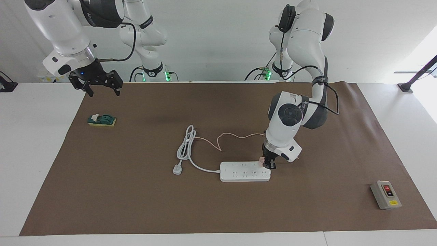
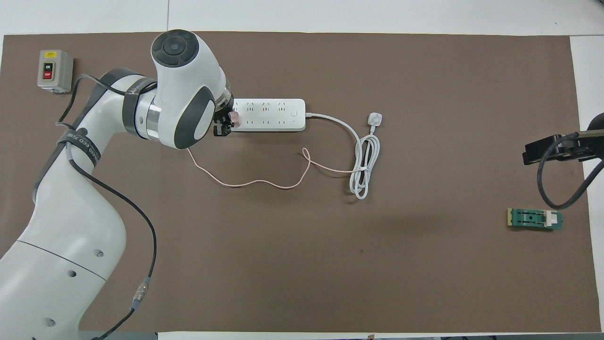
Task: Plug charger into power strip
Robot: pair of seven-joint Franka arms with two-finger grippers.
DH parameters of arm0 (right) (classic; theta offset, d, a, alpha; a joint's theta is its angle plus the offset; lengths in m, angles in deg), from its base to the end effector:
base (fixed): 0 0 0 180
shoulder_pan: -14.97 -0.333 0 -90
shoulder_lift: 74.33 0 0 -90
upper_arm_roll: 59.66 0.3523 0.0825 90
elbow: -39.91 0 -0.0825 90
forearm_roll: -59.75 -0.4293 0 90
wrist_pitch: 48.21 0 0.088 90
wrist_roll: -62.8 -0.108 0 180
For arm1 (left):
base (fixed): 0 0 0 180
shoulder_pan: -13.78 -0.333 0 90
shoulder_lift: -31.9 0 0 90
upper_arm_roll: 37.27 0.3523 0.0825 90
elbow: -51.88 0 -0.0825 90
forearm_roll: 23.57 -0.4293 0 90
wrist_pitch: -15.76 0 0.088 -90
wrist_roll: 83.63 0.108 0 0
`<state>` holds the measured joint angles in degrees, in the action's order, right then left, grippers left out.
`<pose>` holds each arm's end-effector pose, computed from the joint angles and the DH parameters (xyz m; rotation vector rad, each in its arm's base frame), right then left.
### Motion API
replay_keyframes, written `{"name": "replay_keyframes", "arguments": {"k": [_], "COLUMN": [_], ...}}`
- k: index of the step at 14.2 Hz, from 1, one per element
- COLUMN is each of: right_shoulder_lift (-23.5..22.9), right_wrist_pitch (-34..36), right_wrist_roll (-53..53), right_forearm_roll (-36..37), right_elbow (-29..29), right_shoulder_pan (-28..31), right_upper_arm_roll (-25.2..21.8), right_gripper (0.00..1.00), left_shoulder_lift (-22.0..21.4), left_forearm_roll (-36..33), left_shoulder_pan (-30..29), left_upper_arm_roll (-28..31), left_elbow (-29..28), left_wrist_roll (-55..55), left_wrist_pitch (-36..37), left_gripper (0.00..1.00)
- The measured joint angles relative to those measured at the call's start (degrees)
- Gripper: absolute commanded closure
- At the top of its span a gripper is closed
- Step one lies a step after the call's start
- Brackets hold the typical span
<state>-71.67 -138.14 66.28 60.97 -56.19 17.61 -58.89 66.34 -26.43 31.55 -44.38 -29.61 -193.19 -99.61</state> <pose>0.5804 -0.0211 0.6322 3.1207 0.0448 -0.0971 0.7130 -0.3070 0.3571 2.3184 2.1123 -0.0394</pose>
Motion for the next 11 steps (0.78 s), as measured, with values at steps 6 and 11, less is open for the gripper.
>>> {"name": "replay_keyframes", "arguments": {"k": [6, 11], "right_shoulder_lift": [0.0, 0.0], "right_wrist_pitch": [0.0, 0.0], "right_wrist_roll": [0.0, 0.0], "right_forearm_roll": [0.0, 0.0], "right_elbow": [0.0, 0.0], "right_shoulder_pan": [0.0, 0.0], "right_upper_arm_roll": [0.0, 0.0], "right_gripper": [0.00, 0.00], "left_shoulder_lift": [-0.9, -1.6], "left_forearm_roll": [-1.7, -2.7], "left_shoulder_pan": [0.5, 0.7], "left_upper_arm_roll": [0.0, 0.1], "left_elbow": [-1.9, -3.9], "left_wrist_roll": [-0.8, -1.7], "left_wrist_pitch": [-2.0, -4.1], "left_gripper": [1.00, 1.00]}}
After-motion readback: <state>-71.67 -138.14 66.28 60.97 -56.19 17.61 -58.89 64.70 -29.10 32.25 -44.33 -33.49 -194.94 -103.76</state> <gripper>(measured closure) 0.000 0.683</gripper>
